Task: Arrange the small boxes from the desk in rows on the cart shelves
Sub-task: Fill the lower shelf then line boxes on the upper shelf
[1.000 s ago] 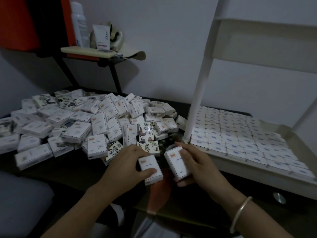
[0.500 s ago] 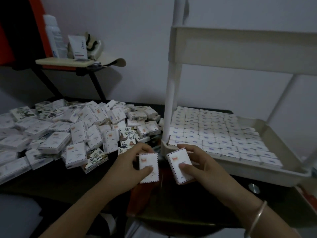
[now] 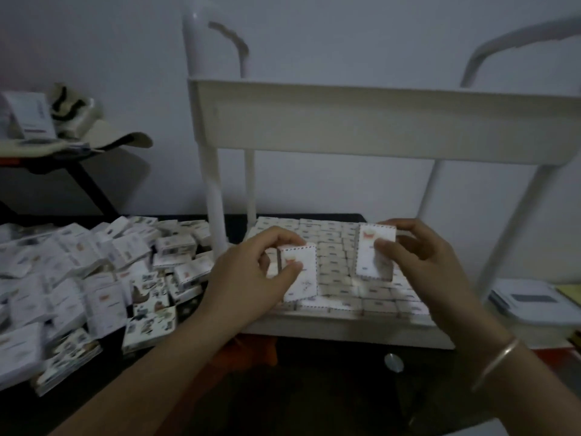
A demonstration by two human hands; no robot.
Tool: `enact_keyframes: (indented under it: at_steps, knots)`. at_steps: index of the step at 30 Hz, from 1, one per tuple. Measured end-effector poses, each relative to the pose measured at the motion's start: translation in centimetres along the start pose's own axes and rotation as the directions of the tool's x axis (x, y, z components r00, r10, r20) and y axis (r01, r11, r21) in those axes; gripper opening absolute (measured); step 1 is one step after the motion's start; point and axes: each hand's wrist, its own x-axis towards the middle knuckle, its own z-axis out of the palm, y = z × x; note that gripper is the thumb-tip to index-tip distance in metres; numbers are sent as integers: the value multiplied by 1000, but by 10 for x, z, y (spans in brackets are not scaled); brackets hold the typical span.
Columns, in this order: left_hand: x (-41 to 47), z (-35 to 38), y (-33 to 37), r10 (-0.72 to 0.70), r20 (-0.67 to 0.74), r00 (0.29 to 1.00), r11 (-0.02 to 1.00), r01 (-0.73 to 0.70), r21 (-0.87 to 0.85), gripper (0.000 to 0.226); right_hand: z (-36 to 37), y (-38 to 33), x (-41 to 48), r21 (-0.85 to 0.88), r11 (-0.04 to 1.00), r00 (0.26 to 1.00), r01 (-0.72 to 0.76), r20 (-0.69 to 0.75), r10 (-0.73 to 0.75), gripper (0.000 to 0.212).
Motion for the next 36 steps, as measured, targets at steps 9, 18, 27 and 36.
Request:
enact_keyframes:
  at_steps: [9,18,27,36]
  knots:
    - [61,55,3,-243,56,968,907,247,-341,11,-19,42,88,-222,974,979,-40,-206,-7,20]
    - [100,75,-13,-269,24,963,960,270,-73,5,-23,93,134,-443,891,991,-98,-124,48,15]
    - [147,104,-26,-135,25,990,990,136,-38,57,-19,120,140,-117,913,920,-390,-19,391,25]
    - [184,157,-25,81,31,996,996,-81,30,34,-18,127,135,-248,886,916,-393,-20,401,18]
